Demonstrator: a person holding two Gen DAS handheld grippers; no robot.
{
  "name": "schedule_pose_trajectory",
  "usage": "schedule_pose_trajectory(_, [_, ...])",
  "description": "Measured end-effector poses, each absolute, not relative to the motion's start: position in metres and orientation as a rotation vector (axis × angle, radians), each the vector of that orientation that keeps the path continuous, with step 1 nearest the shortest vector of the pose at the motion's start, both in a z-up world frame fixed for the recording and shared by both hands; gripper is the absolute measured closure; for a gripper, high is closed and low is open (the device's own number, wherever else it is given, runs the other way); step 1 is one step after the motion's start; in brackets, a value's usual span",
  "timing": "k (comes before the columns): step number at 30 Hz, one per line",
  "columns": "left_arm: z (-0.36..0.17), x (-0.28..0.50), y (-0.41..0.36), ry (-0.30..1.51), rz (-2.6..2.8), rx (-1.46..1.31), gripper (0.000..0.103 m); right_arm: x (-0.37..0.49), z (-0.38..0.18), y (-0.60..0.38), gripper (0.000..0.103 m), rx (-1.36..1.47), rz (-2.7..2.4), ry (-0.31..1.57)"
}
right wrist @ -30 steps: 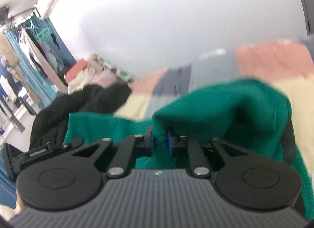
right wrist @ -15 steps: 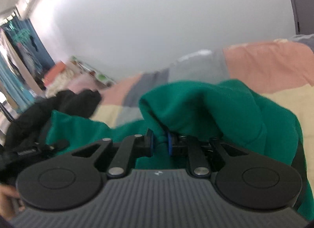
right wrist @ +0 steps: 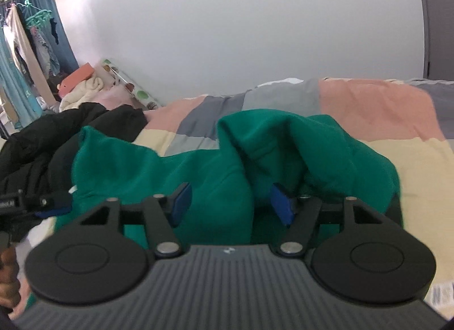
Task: Fold large clothes
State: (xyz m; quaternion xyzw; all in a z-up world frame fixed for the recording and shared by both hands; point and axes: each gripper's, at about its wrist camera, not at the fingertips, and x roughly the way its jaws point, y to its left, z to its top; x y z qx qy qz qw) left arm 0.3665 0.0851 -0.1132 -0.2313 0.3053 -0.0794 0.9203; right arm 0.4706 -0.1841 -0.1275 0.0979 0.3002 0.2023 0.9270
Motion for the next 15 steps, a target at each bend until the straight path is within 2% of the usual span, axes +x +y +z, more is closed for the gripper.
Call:
schedule_pose_trajectory(5, [-0.117, 0.308, 0.054, 0.650, -0.197, -0.494, 0.043, 0.418, -0.114, -0.182, 0.039, 0.153, 0.434, 0.585])
schedule_pose_trajectory(12, [-0.120, 0.267, 0.020, 0.656, -0.199, -0.385, 0.043, 0.352, -0.117, -0.173, 0.040, 0.112, 0.493, 0.546])
schedule_pose_trajectory(15, [-0.125, 0.267, 0.011, 0.662, -0.204, -0.346, 0.043, 0.342, -0.129, -0.161, 0.049, 0.081, 0.516, 0.580])
